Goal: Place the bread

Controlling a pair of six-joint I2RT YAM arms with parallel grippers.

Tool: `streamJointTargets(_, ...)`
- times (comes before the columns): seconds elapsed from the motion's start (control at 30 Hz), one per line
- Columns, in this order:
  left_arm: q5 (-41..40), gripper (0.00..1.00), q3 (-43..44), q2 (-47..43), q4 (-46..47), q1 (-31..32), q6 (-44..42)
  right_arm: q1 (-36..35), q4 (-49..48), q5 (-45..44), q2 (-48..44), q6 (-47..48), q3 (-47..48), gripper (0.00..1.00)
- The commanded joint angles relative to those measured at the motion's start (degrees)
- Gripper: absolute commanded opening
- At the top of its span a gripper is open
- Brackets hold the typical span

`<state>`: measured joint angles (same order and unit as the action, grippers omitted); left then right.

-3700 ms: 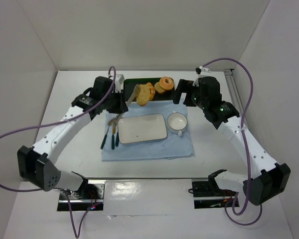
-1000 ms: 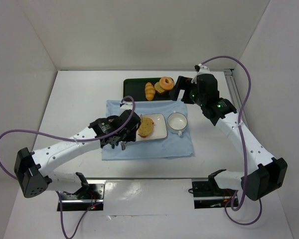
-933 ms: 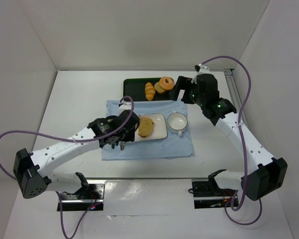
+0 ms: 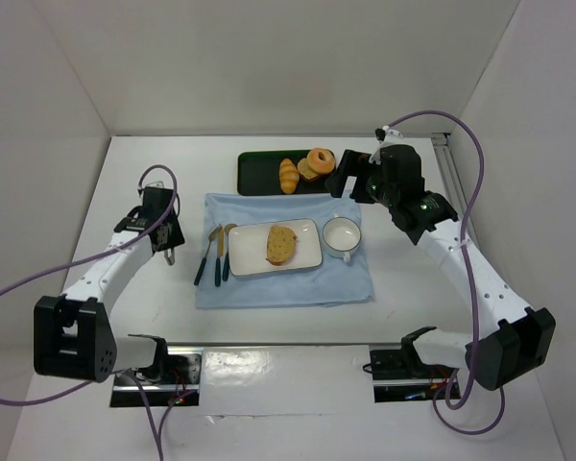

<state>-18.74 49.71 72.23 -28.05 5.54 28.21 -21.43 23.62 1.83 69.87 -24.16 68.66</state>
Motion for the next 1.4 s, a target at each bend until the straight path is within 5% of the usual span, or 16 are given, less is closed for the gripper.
streamJointTargets(0.0,3.3,0.48,1.4,3.9,5.4,-1.6,-3.9,0.4,-0.2,0.3,-1.7,0.7,0.4,0.98)
streamJointTargets(1.03,2.0,0.44,19.4,33.6,4.9,-5.0,-7.3,0.4,-4.2,0.4,-1.7,0.7,-1.2,0.98)
streamJointTargets(1.37,3.3,0.52,22.3,38.9,3.6,-6.1,-7.3,0.4,-3.7,0.4,-1.7,0.2,-1.2,0.98)
